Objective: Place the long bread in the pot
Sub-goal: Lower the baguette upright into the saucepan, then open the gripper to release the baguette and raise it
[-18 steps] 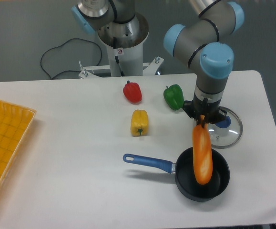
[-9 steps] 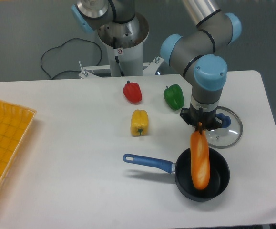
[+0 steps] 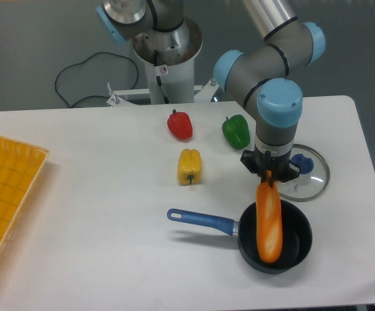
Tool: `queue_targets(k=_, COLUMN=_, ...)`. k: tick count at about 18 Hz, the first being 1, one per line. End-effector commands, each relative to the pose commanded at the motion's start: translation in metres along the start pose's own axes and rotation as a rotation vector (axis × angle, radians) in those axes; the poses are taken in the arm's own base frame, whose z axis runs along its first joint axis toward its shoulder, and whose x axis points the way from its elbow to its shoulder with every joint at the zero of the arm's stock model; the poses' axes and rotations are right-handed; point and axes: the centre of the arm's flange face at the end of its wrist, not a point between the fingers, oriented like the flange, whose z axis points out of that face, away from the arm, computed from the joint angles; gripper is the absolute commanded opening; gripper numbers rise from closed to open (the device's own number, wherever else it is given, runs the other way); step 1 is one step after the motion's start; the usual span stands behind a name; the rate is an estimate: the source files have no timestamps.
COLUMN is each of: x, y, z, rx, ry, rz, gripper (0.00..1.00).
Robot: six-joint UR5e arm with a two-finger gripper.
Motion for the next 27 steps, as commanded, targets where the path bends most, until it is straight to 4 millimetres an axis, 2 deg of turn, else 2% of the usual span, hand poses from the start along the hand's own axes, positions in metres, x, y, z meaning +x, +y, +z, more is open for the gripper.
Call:
queue_targets(k=7, x=-0.001, y=0.000, z=0.002, rx=-0.002, ry=0.003, rz=0.000, gripper=0.67)
queue_targets(k=9, x=0.000, y=0.000, z=0.002, rx=-0.002, ry=0.003, rz=0.003, gripper=0.77)
queue_targets(k=12, x=0.001, y=0.000, z=0.001, rx=-0.001, ry=0.001, rz=0.005, gripper=0.99)
queue_targets(k=16, x=0.020, y=-0.014, z=-0.008, rx=0.003, ry=-0.006, rz=0.033, gripper=1.00)
queue_targets(k=19, x=0.036, y=-0.017, z=-0.021, rx=0.010, ry=-0.010, rz=0.053, gripper=1.00)
queue_targets(k=21, x=0.043, y=-0.011, z=-0.037, rx=0.019, ry=-0.018, rz=0.055, gripper=1.00)
queue_targets(k=27, x=0.036, y=0.007, z=-0.055, rx=0.031, ry=-0.026, rz=0.083, gripper=1.00)
